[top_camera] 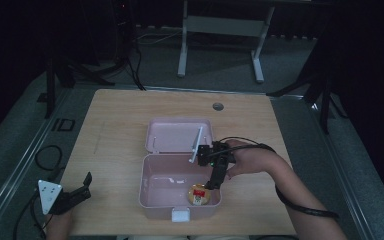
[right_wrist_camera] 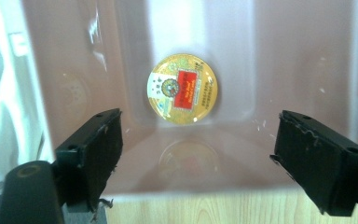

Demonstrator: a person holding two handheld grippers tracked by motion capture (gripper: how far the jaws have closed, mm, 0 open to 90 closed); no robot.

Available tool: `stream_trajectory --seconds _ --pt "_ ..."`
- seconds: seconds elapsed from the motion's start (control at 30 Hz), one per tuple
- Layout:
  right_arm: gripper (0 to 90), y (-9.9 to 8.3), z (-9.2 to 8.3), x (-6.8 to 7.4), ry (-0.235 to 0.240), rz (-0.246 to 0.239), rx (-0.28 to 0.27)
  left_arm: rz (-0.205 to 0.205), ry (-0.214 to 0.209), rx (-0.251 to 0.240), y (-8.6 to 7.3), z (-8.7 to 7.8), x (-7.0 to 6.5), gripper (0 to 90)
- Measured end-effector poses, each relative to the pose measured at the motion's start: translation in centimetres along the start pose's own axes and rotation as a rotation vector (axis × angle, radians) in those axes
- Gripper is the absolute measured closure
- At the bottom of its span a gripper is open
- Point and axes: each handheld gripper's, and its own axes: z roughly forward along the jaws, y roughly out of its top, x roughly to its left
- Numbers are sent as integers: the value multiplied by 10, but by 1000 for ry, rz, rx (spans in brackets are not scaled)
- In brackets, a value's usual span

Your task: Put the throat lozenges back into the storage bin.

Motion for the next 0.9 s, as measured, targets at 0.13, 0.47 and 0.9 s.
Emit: stream_trajectory --seconds 0.13,0.47,0.9 --pt "120 -23 -13 -2 -14 22 -50 -1 -1 0 0 0 0 5" --pt "110 -89 -13 -16 -130 148 -182 2 1 0 0 0 0 5" --pt "111 -148 68 -37 -191 308 -309 3 -1 0 0 0 0 5"
